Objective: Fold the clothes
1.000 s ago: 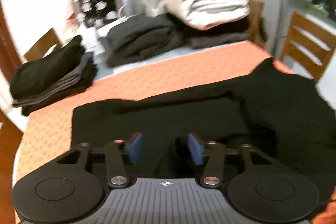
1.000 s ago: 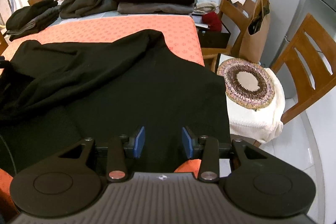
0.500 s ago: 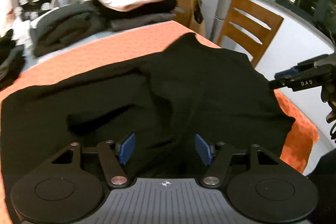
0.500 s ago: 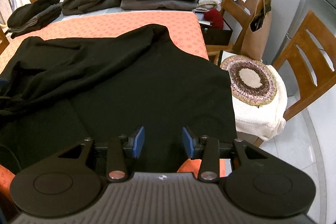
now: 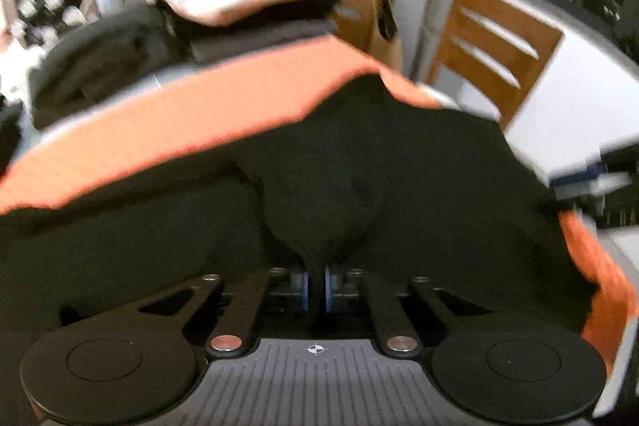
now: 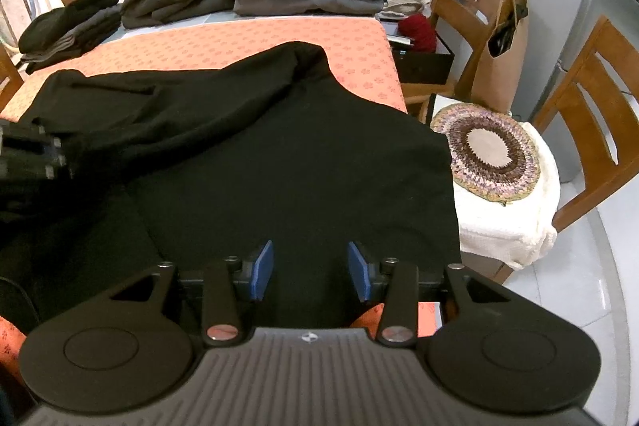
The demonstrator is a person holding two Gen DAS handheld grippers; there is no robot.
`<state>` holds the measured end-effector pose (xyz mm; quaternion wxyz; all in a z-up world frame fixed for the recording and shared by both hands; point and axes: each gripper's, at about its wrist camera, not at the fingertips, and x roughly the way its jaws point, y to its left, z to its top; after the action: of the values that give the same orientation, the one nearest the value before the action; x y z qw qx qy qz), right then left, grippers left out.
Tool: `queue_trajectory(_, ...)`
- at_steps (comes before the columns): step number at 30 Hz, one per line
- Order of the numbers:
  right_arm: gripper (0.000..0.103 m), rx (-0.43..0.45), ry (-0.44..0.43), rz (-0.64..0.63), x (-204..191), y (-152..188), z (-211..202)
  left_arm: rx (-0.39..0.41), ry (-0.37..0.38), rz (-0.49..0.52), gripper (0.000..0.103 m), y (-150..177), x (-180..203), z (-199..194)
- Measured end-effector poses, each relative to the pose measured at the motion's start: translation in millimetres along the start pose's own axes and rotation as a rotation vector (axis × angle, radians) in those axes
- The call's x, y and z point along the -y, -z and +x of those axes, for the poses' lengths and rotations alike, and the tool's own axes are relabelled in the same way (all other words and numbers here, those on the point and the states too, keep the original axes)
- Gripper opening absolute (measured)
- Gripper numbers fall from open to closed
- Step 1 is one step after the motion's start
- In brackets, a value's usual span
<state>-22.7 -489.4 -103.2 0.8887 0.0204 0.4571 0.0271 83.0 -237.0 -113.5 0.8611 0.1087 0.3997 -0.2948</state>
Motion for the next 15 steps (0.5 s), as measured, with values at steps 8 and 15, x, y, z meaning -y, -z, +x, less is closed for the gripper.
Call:
queue_trajectory(8, 0.048, -0.008, -0.022, 0.008, 9, -7, 15, 0.132, -0.090, -0.065, 0.009, -74, -42, -21)
queue_trajectory(15, 0.048, -0.008, -0.047, 0.013, 15, -21, 33, 0.144, -0.143, -0.029, 0.009, -154, -76, 5)
